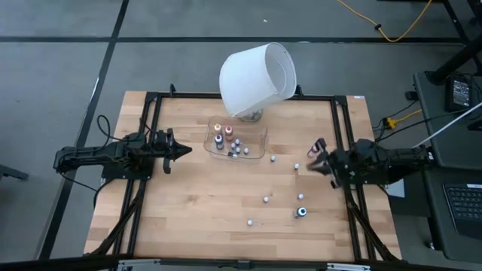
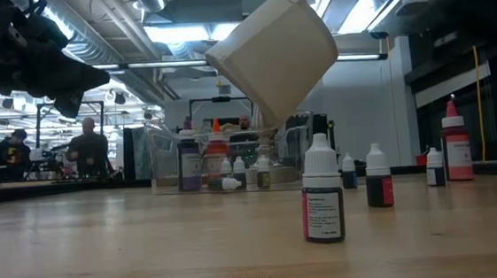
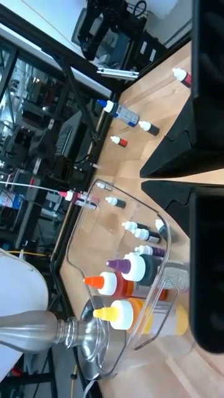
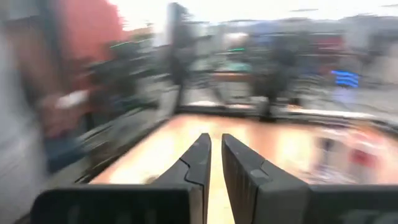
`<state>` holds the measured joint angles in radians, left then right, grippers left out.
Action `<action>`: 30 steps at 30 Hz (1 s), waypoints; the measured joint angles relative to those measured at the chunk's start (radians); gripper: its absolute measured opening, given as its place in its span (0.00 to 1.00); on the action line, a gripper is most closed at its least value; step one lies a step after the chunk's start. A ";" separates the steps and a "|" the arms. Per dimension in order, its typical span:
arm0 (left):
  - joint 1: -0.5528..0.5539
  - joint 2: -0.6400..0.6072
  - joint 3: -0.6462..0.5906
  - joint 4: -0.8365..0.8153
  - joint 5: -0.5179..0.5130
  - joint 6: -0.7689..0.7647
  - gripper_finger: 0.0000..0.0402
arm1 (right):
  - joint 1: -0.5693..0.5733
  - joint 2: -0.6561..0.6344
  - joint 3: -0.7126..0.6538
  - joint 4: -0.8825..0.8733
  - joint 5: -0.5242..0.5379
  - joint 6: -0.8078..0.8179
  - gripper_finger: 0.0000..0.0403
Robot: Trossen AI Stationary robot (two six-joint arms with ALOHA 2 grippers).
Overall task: Pick & Place food coloring
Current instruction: Put the small blue food coloring bottle into the container
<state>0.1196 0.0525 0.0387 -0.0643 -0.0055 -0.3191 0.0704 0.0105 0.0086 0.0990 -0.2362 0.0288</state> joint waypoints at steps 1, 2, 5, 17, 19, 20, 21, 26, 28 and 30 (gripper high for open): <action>0.000 0.000 0.000 0.000 0.000 0.000 0.04 | 0.000 0.000 0.000 0.007 0.082 0.020 0.11; 0.000 0.000 0.000 0.000 0.000 0.000 0.04 | 0.000 0.000 0.000 0.009 0.159 0.015 0.11; 0.000 0.000 0.000 0.000 -0.001 0.000 0.03 | 0.000 0.000 0.000 0.004 0.324 -0.113 0.11; 0.000 0.000 0.000 0.000 -0.002 0.000 0.04 | 0.000 0.000 0.001 0.077 0.350 -0.138 0.11; 0.000 0.000 0.000 0.000 -0.002 0.000 0.03 | -0.001 0.000 0.001 0.077 0.356 -0.133 0.11; 0.000 0.000 0.000 0.000 -0.002 0.000 0.03 | -0.001 0.000 0.001 0.080 0.356 -0.115 0.11; 0.000 0.000 0.000 0.000 -0.002 0.000 0.03 | -0.001 0.000 0.001 0.082 0.356 -0.091 0.11; 0.000 0.000 0.000 0.000 -0.002 0.000 0.03 | -0.004 0.012 0.028 0.036 0.395 -0.004 0.11; 0.000 0.000 0.000 0.000 -0.002 0.000 0.03 | -0.005 0.037 0.081 -0.040 0.427 0.018 0.11; 0.000 0.000 0.000 0.000 -0.002 0.000 0.04 | -0.005 0.079 0.153 -0.098 0.476 0.019 0.11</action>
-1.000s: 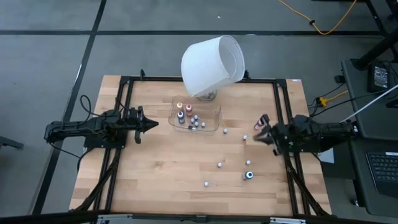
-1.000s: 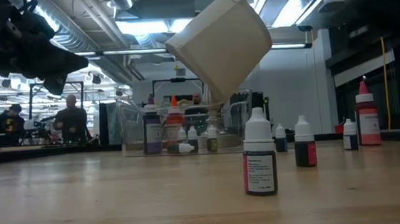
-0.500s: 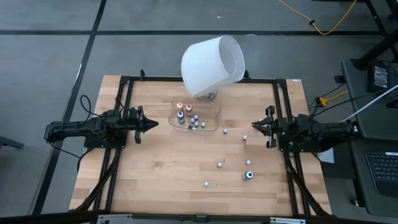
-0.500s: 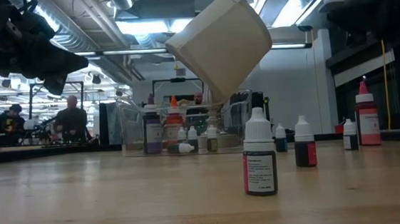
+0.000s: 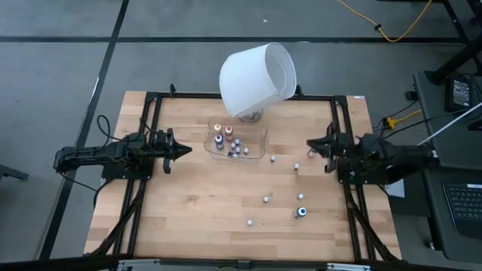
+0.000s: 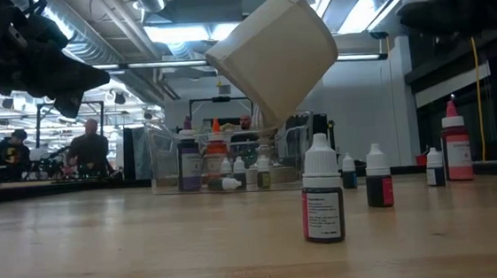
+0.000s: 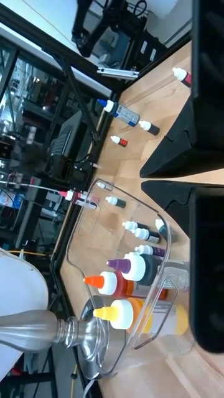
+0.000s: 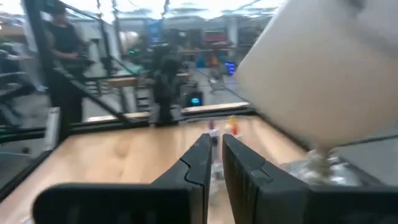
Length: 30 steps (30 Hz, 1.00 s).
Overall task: Pick & Place food coloring
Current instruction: Put the small blue food coloring bottle into the container
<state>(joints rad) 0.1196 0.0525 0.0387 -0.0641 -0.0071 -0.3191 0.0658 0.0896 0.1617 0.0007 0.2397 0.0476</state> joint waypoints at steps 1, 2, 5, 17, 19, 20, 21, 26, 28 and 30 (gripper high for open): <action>0.000 0.000 0.000 0.000 0.000 0.000 0.04 | 0.000 0.026 0.039 -0.015 0.020 -0.013 0.11; 0.000 0.000 0.000 0.000 0.000 0.000 0.04 | 0.000 0.059 0.087 -0.029 0.040 -0.039 0.11; 0.000 0.000 0.000 0.000 0.000 0.000 0.03 | -0.008 0.183 0.235 -0.110 0.094 -0.124 0.11; 0.000 0.000 0.000 0.000 0.000 0.000 0.04 | -0.110 0.853 0.616 -0.465 -0.058 -0.048 0.42; 0.000 0.000 0.000 0.000 0.000 0.000 0.03 | -0.134 0.930 0.622 -0.463 -0.064 0.007 0.52; 0.000 0.000 0.000 0.000 0.000 0.000 0.03 | -0.145 0.965 0.622 -0.466 -0.081 0.030 0.57; 0.000 0.000 0.000 0.000 0.000 0.000 0.03 | -0.155 0.996 0.622 -0.466 -0.095 0.053 0.62; 0.000 0.000 0.000 0.000 0.000 0.000 0.03 | -0.169 1.132 0.622 -0.459 -0.160 0.174 0.78; 0.000 0.000 0.000 0.000 0.000 0.000 0.03 | -0.169 1.180 0.622 -0.450 -0.164 0.209 0.80; 0.000 0.000 0.000 0.000 0.000 0.000 0.04 | -0.169 1.229 0.622 -0.446 -0.164 0.229 0.80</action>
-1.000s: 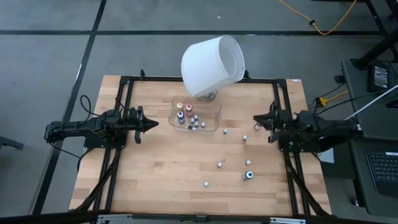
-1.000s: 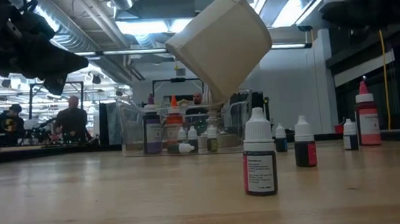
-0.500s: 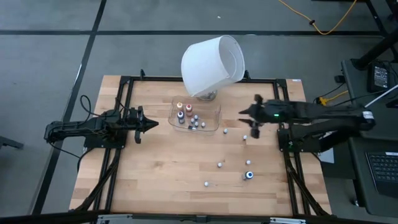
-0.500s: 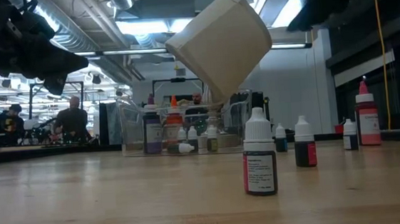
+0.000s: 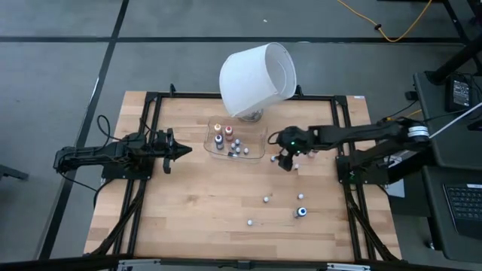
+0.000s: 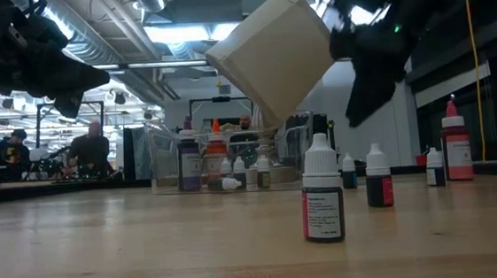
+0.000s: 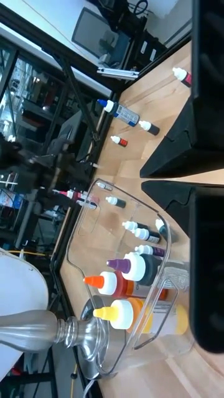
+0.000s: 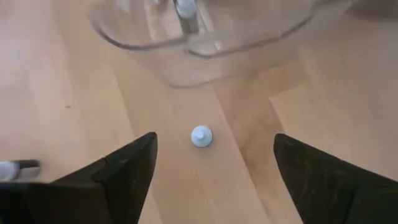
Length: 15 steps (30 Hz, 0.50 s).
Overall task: Pick & Place food coloring
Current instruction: Put the small blue food coloring bottle into the container
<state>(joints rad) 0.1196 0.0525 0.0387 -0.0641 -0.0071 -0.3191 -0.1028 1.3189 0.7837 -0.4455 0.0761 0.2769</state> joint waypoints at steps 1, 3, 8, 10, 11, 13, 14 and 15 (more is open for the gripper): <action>0.000 0.000 0.000 0.000 0.000 0.000 0.04 | 0.000 0.025 0.000 0.009 0.000 0.008 0.80; 0.000 0.000 0.000 0.000 0.000 0.000 0.04 | 0.000 0.071 0.000 0.032 0.000 0.010 0.79; 0.000 0.000 0.000 0.000 0.000 0.000 0.03 | 0.000 0.170 0.000 0.106 -0.002 0.039 0.77; 0.000 0.000 0.000 0.000 0.000 0.000 0.03 | 0.000 0.201 0.000 0.123 -0.002 0.061 0.77; 0.000 0.000 0.000 0.000 0.000 0.000 0.03 | 0.000 0.214 0.000 0.125 -0.002 0.068 0.77; 0.000 0.000 0.000 0.000 0.000 0.000 0.03 | 0.000 0.237 0.000 0.123 -0.004 0.087 0.77; 0.000 0.000 0.000 0.000 0.000 0.000 0.03 | 0.000 0.246 0.000 0.125 -0.012 0.089 0.77; 0.000 0.000 0.000 0.000 0.000 0.000 0.04 | 0.000 0.251 0.000 0.127 -0.022 0.089 0.77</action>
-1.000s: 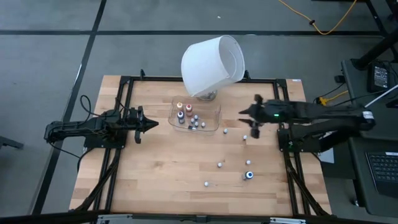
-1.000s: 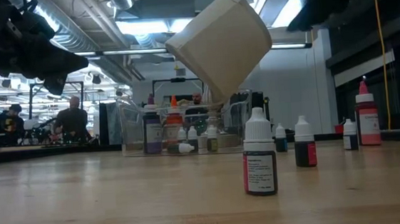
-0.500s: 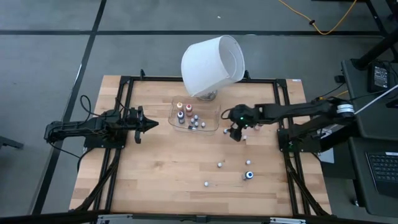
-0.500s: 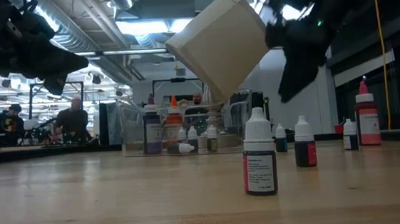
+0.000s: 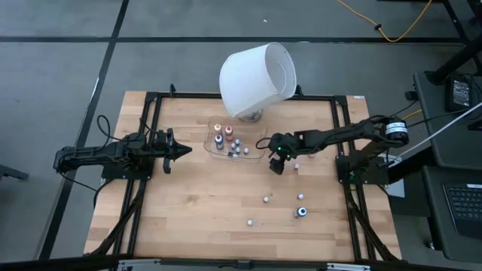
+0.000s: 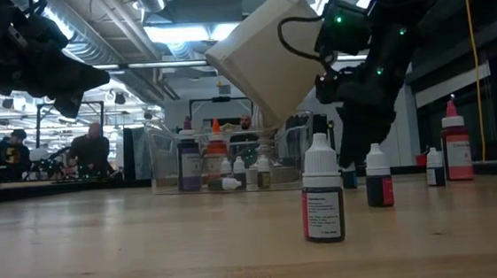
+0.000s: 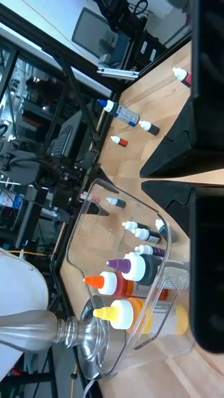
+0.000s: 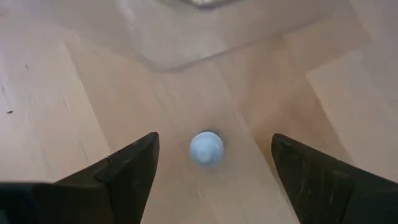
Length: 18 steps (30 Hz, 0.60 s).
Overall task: Pick & Place food coloring
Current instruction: Put the small blue food coloring bottle into the container
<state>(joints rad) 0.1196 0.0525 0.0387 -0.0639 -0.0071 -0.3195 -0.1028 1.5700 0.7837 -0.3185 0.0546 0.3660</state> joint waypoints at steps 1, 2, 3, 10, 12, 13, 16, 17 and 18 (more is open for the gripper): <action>0.000 0.000 0.000 0.000 0.000 0.000 0.04 | 0.000 0.004 0.000 0.001 -0.004 0.000 0.77; 0.000 0.000 0.000 0.000 0.000 0.000 0.04 | 0.000 0.008 0.000 0.008 -0.004 0.000 0.77; 0.000 0.000 0.000 0.000 0.000 0.000 0.04 | 0.000 0.011 0.000 0.013 -0.004 0.000 0.77; 0.000 0.000 0.000 0.000 0.000 0.000 0.03 | 0.000 0.010 0.000 0.013 -0.004 0.000 0.70; 0.000 0.000 0.000 0.000 0.000 0.000 0.03 | 0.000 0.010 0.000 0.013 -0.004 -0.001 0.65; 0.000 0.000 0.000 0.000 0.000 0.000 0.03 | 0.000 0.010 0.000 0.013 -0.004 -0.001 0.63; 0.000 0.000 0.000 0.000 0.000 0.000 0.04 | 0.000 0.010 0.000 0.011 -0.005 -0.003 0.55; 0.000 0.000 0.000 0.000 0.000 0.000 0.04 | 0.000 0.010 0.000 0.010 -0.005 -0.003 0.52; 0.000 0.000 0.000 0.000 0.000 0.000 0.04 | 0.000 0.010 0.000 0.010 -0.006 -0.003 0.50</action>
<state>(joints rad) 0.1196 0.0525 0.0387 -0.0641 -0.0068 -0.3195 -0.1028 1.5803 0.7837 -0.3082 0.0481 0.3630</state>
